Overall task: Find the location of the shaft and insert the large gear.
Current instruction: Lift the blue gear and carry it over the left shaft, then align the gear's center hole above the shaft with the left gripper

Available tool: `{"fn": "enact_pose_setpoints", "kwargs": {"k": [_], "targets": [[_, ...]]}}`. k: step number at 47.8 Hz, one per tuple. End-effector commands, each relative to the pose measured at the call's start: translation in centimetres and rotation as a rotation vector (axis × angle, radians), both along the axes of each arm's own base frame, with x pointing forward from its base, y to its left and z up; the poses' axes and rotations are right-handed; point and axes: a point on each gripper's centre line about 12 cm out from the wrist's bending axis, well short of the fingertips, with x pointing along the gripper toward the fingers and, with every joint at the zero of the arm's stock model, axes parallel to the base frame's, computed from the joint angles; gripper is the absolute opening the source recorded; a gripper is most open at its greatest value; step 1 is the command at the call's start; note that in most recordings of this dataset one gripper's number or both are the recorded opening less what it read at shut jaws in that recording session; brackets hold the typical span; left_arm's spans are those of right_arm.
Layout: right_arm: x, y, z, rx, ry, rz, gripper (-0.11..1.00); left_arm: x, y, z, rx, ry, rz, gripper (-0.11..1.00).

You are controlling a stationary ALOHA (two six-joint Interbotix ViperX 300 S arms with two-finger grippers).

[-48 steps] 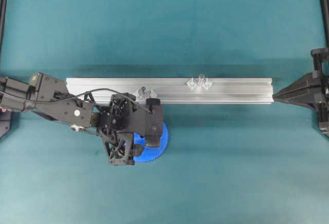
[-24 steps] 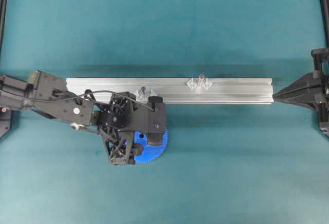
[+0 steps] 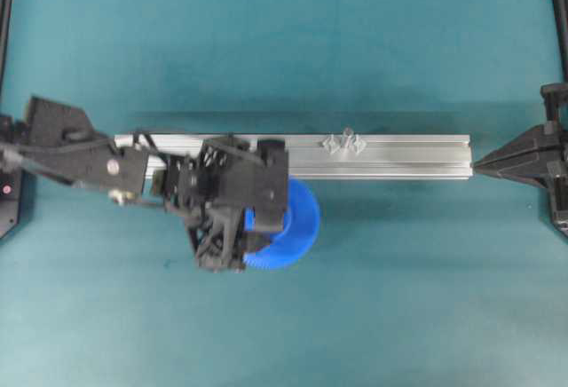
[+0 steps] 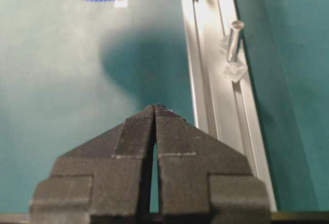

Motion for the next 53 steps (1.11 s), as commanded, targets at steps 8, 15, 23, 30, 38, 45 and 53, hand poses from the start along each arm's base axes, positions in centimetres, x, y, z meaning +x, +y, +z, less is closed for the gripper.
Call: {"fn": "enact_pose_setpoints", "kwargs": {"k": [8,15,23,30,38,45,53], "targets": [[0.1,0.0,0.6,0.008,-0.023,-0.004,0.03,1.9,3.9,5.0,0.079,-0.142,0.034,0.71],[0.0,0.0,0.8,0.008,-0.034,-0.004,0.03,3.3,5.5,4.7,0.129,-0.146,0.036,0.71],[-0.3,0.0,1.1,0.01,-0.05,-0.005,0.03,5.2,6.1,3.9,0.148,-0.159,0.035,0.71],[-0.3,0.0,1.2,0.011,-0.055,-0.005,0.03,6.7,7.0,2.9,0.156,-0.163,0.047,0.71],[-0.4,0.0,1.0,0.011,-0.049,-0.003,0.03,8.2,7.8,2.6,0.19,-0.174,0.04,0.71],[-0.4,0.0,1.0,0.011,-0.049,-0.005,0.03,9.2,8.2,1.8,0.223,-0.161,0.021,0.71],[-0.4,0.0,0.9,0.011,-0.043,-0.005,0.03,10.0,8.4,1.1,0.225,-0.153,0.022,0.71]]}}
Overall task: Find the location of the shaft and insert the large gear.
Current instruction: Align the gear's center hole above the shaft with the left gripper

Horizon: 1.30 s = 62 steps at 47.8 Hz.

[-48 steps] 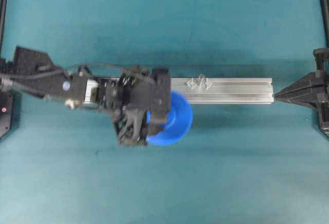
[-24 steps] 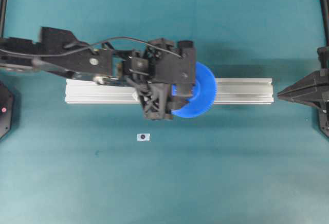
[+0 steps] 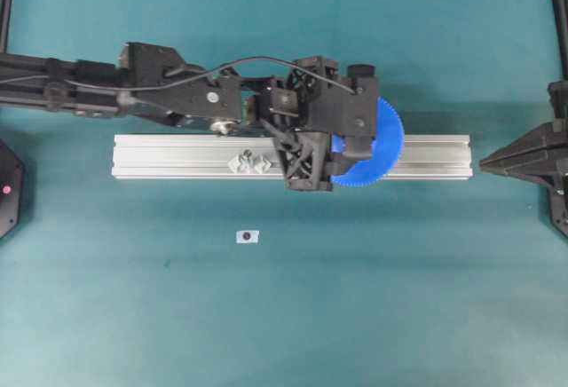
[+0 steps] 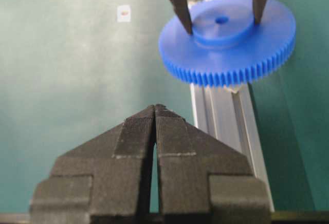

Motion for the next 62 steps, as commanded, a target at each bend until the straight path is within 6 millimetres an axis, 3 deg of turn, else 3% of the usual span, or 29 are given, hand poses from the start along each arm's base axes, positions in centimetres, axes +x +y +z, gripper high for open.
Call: {"fn": "enact_pose_setpoints", "kwargs": {"k": [1,19,35,62], "targets": [[0.1,0.0,0.3,0.01,-0.003,-0.002,0.03,0.7,0.4,2.2,0.011,-0.059,0.003,0.71],[-0.1,0.0,0.4,0.013,-0.003,-0.004,0.03,0.0,1.2,2.0,0.014,-0.045,0.018,0.71],[-0.1,0.0,0.3,0.013,0.0,-0.004,0.03,-0.9,1.1,0.8,-0.001,0.108,0.02,0.71],[-0.1,0.0,0.3,0.013,-0.001,-0.004,0.03,-1.5,1.2,1.0,-0.012,0.159,0.029,0.71]]}}
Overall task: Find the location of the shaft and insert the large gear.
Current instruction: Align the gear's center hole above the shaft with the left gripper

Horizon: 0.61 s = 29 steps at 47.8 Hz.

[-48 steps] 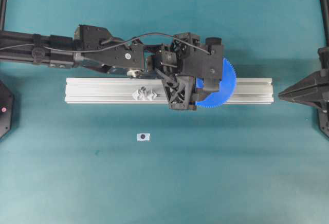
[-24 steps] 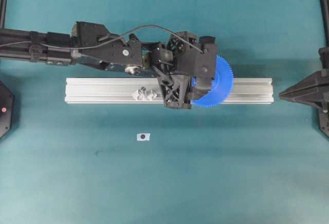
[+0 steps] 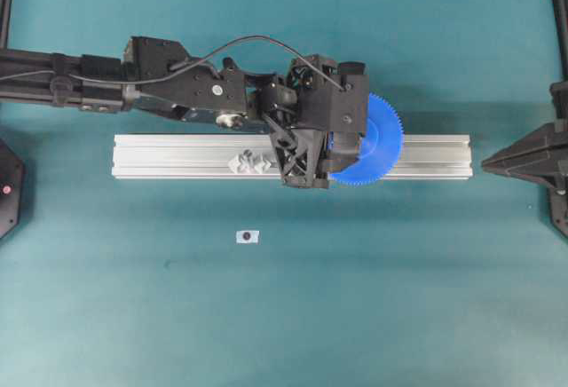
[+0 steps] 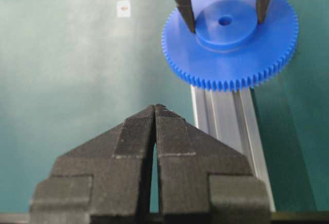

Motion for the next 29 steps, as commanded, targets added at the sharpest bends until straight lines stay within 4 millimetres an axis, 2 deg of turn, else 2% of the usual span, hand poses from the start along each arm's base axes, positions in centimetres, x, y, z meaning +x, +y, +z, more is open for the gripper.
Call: {"fn": "enact_pose_setpoints", "kwargs": {"k": [1,23,29], "targets": [[0.19,0.0,0.38,0.011,-0.009,-0.005,0.03,0.07,0.4,2.77,0.009,-0.061,0.008,0.71],[0.18,0.01,0.37,0.011,-0.008,-0.005,0.03,0.39,0.44,3.33,0.011,-0.073,0.007,0.71],[0.16,-0.07,0.24,0.011,-0.004,-0.009,0.03,0.89,0.74,2.81,0.012,-0.068,0.01,0.71]]}}
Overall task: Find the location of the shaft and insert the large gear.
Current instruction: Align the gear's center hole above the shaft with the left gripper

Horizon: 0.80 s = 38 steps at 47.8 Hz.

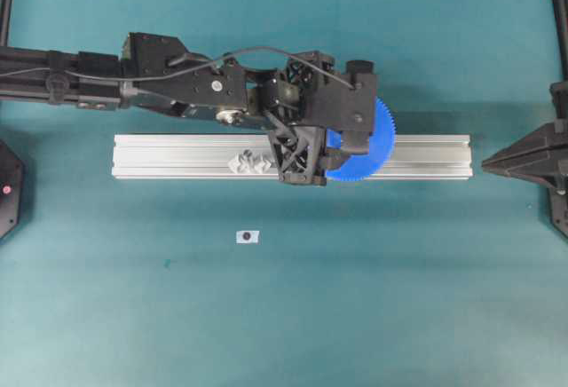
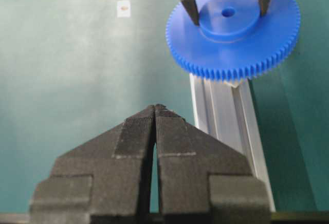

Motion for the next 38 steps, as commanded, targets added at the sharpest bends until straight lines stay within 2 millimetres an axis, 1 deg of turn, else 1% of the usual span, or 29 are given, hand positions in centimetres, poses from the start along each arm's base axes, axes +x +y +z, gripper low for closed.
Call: {"fn": "enact_pose_setpoints", "kwargs": {"k": [1,17,24,38], "targets": [[0.2,0.0,0.3,0.011,-0.006,-0.008,0.03,0.5,0.7,1.5,0.007,-0.042,0.012,0.71],[0.2,0.0,0.3,0.01,-0.008,-0.007,0.03,1.5,1.7,2.2,0.012,-0.066,0.027,0.71],[0.2,-0.1,0.3,0.011,-0.008,-0.009,0.03,1.6,1.6,1.9,0.007,-0.062,0.03,0.71],[0.1,-0.1,0.1,0.01,-0.004,-0.009,0.03,1.7,1.7,2.2,0.006,-0.07,0.033,0.71]]}}
